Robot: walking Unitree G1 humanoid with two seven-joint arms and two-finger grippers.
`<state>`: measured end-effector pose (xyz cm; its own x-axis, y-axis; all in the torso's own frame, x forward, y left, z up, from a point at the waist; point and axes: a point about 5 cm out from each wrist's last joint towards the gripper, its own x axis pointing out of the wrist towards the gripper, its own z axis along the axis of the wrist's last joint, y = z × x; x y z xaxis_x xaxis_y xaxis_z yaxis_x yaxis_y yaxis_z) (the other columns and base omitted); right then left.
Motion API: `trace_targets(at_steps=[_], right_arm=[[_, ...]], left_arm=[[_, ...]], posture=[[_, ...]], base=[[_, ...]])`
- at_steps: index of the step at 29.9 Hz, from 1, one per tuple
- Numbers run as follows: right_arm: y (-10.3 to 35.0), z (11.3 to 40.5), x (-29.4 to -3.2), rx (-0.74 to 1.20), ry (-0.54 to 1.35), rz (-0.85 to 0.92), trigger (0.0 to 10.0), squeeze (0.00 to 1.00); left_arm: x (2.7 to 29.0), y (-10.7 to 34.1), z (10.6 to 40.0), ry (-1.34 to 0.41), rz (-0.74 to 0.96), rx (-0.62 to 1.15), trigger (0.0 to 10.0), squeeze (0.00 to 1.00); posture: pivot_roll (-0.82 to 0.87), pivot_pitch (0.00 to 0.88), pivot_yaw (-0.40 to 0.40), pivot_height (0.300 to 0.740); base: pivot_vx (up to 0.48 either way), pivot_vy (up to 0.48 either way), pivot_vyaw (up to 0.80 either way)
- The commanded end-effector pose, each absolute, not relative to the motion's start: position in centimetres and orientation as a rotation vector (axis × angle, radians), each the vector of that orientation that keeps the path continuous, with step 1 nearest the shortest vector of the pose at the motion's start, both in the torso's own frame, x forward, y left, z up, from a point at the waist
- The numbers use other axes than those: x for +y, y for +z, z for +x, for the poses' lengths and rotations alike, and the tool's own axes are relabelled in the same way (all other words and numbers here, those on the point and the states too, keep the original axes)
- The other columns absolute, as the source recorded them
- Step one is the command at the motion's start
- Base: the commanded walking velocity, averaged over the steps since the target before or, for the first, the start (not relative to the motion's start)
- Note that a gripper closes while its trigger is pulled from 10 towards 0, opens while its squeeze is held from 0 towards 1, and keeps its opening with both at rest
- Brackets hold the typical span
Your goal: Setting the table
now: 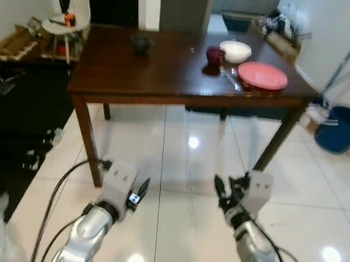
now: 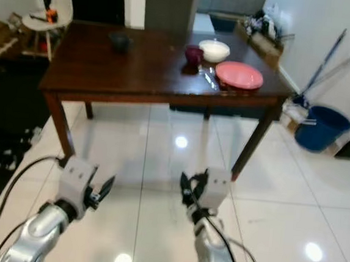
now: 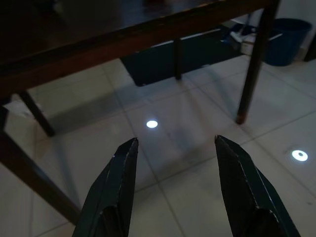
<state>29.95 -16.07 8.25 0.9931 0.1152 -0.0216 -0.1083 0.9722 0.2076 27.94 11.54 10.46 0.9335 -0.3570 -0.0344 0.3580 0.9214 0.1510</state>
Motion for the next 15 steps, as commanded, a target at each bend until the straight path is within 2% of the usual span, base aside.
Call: trace_targets(at_steps=[1,10,15], right_arm=[[7.23,29.35,-15.86,0.082,0.111,0.215,10.0,0.0],[6.81,29.04,-15.99,0.106,0.105,0.208,10.0,0.0],[6.82,29.03,-15.94,0.108,0.103,0.206,10.0,0.0]], left_arm=[[11.9,9.99,27.72,-0.355,0.158,0.026,10.0,0.15],[11.75,10.05,27.7,-0.361,0.163,0.023,10.0,0.15],[11.98,10.1,27.88,-0.333,0.17,0.025,10.0,0.16]], posture=[[-0.06,0.0,0.041,0.74],[-0.06,0.0,0.043,0.74],[-0.06,0.0,0.045,0.74]], base=[[0.409,-0.244,0.0],[0.395,-0.268,0.0],[0.455,0.0,0.0]])
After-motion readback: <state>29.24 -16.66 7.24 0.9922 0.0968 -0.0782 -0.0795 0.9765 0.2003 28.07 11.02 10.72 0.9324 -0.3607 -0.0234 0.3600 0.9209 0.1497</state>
